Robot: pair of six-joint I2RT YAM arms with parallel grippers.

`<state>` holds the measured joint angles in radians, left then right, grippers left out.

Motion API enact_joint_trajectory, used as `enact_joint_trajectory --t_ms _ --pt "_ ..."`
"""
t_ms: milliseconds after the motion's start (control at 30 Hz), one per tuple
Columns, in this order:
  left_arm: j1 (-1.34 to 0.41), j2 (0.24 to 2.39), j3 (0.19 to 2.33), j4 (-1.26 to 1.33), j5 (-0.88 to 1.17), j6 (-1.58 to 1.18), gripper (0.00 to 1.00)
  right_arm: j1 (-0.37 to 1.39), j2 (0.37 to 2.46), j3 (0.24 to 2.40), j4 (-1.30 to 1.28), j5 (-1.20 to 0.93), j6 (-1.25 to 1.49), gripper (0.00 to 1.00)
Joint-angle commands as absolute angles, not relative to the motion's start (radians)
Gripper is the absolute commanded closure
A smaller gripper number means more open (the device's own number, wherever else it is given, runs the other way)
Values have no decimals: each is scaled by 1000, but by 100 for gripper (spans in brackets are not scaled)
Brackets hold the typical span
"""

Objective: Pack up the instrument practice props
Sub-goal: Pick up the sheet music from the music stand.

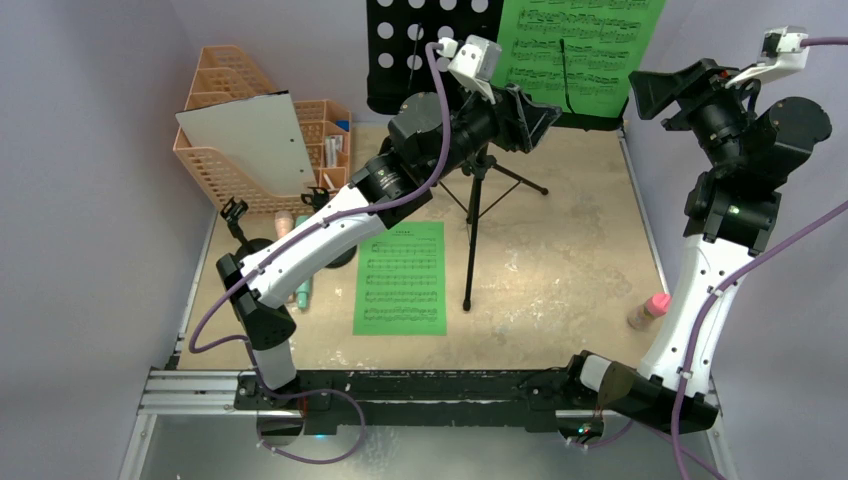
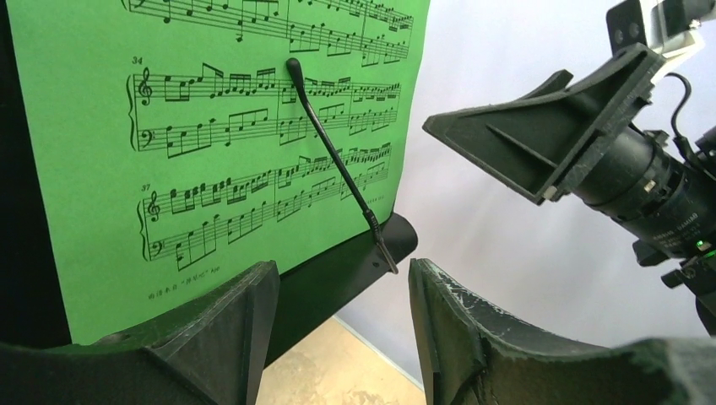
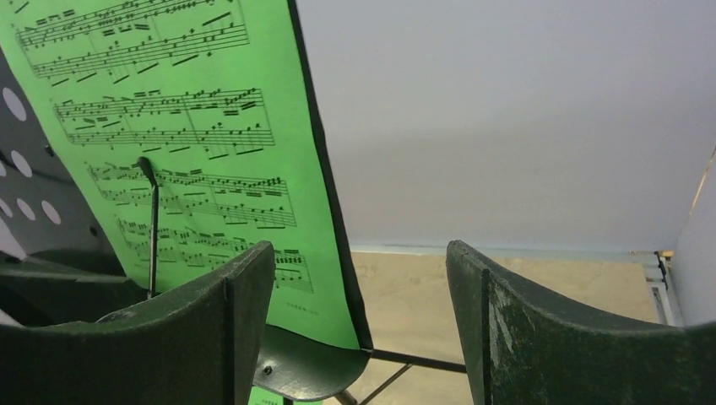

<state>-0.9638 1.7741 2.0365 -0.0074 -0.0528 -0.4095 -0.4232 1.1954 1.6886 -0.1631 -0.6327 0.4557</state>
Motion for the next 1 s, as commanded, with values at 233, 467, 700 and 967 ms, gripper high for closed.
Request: enact_joint_trajectory --t_ms 233,467,700,967 --pt "-981 1876 2192 55 -64 -452 39 -434 1183 1634 86 -793 559 23" --pt "-991 1934 2255 66 -79 -463 40 -434 1211 1591 194 -845 619 24" --pt "-995 1954 2260 122 -110 -480 46 -434 1246 1589 254 -849 657 25" --pt "-994 1970 2265 164 -140 -476 59 -433 1279 1601 295 -890 678 26"
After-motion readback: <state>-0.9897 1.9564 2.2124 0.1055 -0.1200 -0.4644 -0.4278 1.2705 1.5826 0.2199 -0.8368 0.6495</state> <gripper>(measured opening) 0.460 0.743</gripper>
